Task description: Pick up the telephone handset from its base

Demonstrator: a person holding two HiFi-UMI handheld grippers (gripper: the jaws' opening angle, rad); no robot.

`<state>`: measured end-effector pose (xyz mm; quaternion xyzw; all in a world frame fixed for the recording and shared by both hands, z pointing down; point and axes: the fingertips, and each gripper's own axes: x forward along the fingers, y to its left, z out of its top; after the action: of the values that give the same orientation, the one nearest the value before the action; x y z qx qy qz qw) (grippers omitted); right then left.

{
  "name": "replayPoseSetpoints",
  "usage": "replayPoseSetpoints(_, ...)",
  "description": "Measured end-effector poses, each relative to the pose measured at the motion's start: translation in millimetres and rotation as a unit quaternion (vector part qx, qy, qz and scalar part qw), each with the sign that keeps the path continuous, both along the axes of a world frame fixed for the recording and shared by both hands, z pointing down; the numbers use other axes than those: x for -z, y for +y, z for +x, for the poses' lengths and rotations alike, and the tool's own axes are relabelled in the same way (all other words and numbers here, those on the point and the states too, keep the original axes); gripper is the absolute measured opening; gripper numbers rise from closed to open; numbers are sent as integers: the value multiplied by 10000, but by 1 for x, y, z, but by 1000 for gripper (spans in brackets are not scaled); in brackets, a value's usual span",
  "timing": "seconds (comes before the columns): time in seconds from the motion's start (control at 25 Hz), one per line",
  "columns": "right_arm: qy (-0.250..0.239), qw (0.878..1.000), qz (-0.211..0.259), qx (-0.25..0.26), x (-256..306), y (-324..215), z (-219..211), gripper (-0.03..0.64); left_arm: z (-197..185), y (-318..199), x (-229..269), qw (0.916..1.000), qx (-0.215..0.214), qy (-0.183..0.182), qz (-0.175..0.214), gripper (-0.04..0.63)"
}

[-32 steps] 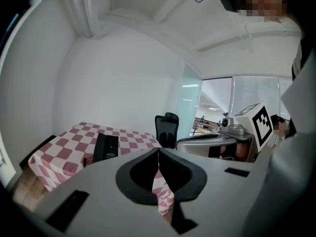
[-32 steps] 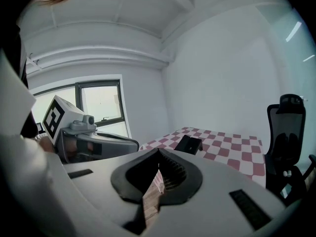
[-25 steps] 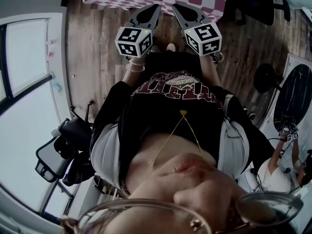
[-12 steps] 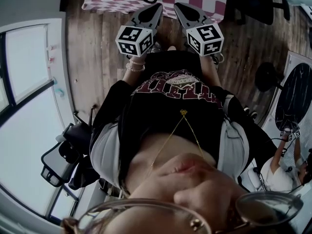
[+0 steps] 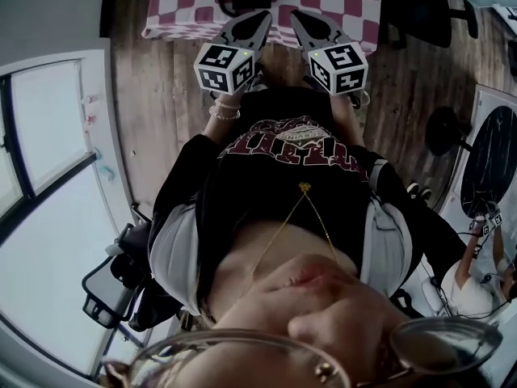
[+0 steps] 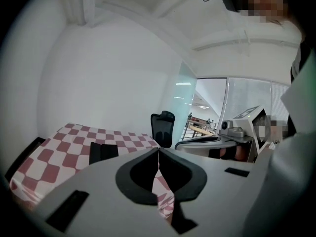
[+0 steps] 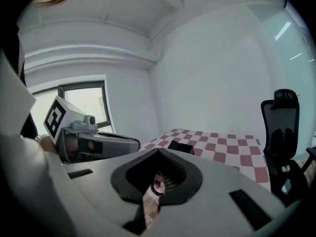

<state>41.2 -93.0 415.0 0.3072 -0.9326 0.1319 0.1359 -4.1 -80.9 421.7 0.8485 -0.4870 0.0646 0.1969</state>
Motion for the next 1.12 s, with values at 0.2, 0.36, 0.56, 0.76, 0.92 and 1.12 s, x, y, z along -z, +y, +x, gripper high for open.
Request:
replayPoseSetpoints(0.2, 103, 9998, -36, -172, -5, -23, -14, 18, -24, -22, -4, 9999, -130, -48, -41, 11)
replayPoseSetpoints(0.36, 124, 9993, -18, -351, -5, -41, -24, 18, -44, -34, -5, 9998, -171, -40, -40, 11)
replayPoseSetpoints(0.56, 78, 9982, -94, -596, -11, -55, -34, 18, -60, -42, -16, 9996, -242, -21, -164, 11)
replayPoseSetpoints(0.76, 88, 9975, -158, -682, -16, -61, -41, 18, -68, -50, -18, 9994, -281, -56, -192, 11)
replayPoseSetpoints(0.92, 127, 9978, -176, -621, -18, -68, -43, 18, -68, -59, -20, 9995, -220, -27, -213, 11)
replayPoseSetpoints(1.12, 168, 9988, -216, -395, -18, -87, -47, 18, -69, -77, -20, 9996, -57, 23, -259, 11)
